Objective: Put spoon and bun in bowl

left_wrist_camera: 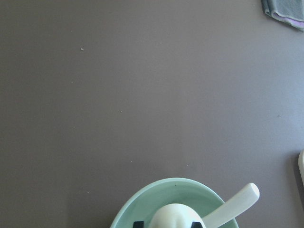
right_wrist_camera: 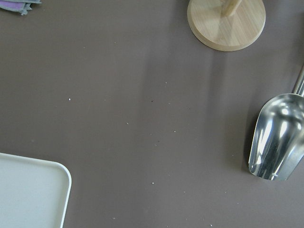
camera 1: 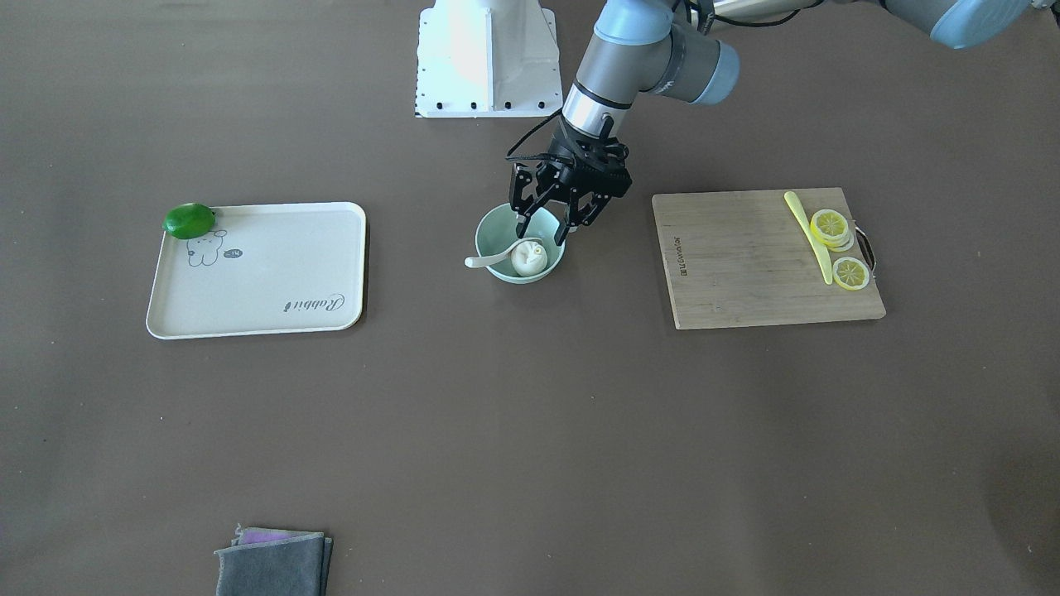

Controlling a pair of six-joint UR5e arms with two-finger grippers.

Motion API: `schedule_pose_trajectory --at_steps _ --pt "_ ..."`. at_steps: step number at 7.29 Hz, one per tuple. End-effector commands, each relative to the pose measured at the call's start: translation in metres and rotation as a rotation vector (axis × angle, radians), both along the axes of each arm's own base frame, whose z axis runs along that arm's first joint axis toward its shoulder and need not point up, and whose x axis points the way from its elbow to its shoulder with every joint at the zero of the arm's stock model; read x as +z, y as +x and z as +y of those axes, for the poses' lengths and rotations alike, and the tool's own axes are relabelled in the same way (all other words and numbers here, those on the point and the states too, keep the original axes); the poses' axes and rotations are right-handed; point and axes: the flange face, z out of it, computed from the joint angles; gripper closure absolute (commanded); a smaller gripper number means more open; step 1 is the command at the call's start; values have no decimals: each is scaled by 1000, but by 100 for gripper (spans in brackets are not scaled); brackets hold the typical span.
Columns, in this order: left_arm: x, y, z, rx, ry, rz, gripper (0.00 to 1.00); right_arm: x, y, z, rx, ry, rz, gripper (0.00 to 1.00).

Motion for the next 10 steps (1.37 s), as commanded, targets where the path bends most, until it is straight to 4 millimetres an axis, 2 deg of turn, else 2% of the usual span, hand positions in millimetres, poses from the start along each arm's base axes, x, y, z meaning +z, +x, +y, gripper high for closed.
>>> schedule_pose_trajectory --at_steps 1,2,3,4,5,6,7,8,9,10 --pt "-8 -2 11 20 11 14 2 2 1 0 15 -10 9 0" --pt "-1 -22 -13 64 28 -21 2 7 4 3 19 -18 16 0" --pt "28 -45 -34 134 51 -93 2 13 14 6 37 -44 9 0" --pt "58 -80 -61 191 41 -129 2 20 29 9 55 -109 18 0" --pt "99 -119 -86 196 -1 -173 1 27 51 18 91 -129 11 0" --pt "127 -155 -103 175 -20 -223 2 40 67 29 48 -106 -11 0" --pt "147 -196 -123 159 -46 -234 2 71 73 46 -21 -128 3 0" --pt "175 -251 -140 221 -18 -259 1 88 78 58 -53 -181 30 0" --pt "209 -318 -150 229 21 -303 1 108 85 75 -71 -209 20 0" --pt "237 -366 -152 257 50 -328 1 113 87 84 -65 -218 12 0"
